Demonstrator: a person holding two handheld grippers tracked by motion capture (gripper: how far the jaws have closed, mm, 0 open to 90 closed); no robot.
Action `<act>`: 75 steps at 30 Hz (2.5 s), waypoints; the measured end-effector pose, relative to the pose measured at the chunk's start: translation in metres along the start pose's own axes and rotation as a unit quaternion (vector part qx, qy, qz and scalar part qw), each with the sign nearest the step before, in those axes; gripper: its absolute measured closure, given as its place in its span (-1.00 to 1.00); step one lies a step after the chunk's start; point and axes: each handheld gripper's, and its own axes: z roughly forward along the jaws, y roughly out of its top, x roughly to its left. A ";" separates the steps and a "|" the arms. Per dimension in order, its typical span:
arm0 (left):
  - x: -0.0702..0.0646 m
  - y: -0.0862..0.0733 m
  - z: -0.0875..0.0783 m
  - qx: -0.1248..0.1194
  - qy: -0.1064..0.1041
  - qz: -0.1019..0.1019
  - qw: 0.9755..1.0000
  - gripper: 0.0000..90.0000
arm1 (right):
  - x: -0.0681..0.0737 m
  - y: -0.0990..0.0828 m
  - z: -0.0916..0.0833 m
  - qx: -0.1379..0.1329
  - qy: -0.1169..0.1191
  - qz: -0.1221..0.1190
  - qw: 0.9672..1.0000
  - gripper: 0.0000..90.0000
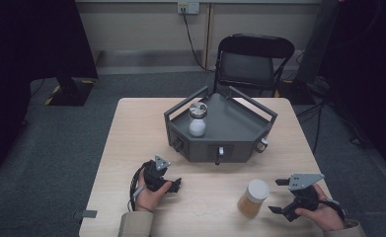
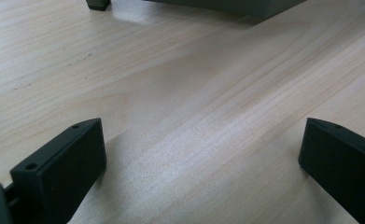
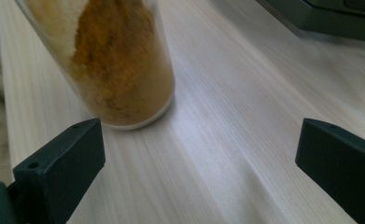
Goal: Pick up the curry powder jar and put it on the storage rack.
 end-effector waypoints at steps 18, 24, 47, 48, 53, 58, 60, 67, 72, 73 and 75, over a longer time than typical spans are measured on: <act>0.000 0.000 0.000 0.000 0.000 0.000 1.000 -1.00 | 0.000 0.010 0.000 -0.027 0.034 -0.006 0.999 -0.99; 0.000 0.000 0.000 0.000 0.000 0.000 1.000 -1.00 | 0.000 0.014 0.002 -0.038 0.049 -0.010 0.998 -0.99; 0.000 0.000 0.000 0.000 0.000 0.000 1.000 -1.00 | 0.003 0.023 0.020 -0.087 0.069 0.015 0.994 -0.80; 0.000 0.000 0.000 0.000 0.000 0.000 1.000 -1.00 | 0.003 0.023 0.020 -0.088 0.069 0.013 0.994 -0.75; 0.000 0.000 0.000 0.000 0.000 0.000 1.000 -1.00 | 0.002 0.021 0.022 -0.097 0.076 0.009 0.992 -0.60; 0.000 0.000 0.000 0.000 0.000 0.000 1.000 -1.00 | 0.001 0.018 0.024 -0.105 0.082 0.005 0.991 -0.50; 0.000 0.000 0.000 0.000 0.000 0.000 1.000 -1.00 | 0.001 0.017 0.024 -0.108 0.083 0.002 0.991 -0.45; 0.000 0.000 0.000 0.000 0.000 0.000 1.000 -1.00 | 0.002 0.015 0.026 -0.118 0.088 -0.007 0.989 -0.30; 0.000 0.000 0.000 0.000 0.000 0.000 1.000 -1.00 | 0.005 0.015 0.025 -0.119 0.081 -0.016 0.989 -0.28; 0.000 0.000 0.000 0.000 0.000 0.000 1.000 -1.00 | 0.004 0.014 0.025 -0.120 0.083 -0.015 0.989 -0.28; 0.000 0.000 0.000 0.000 0.000 0.000 1.000 -1.00 | 0.004 0.014 0.025 -0.120 0.082 -0.015 0.989 -0.28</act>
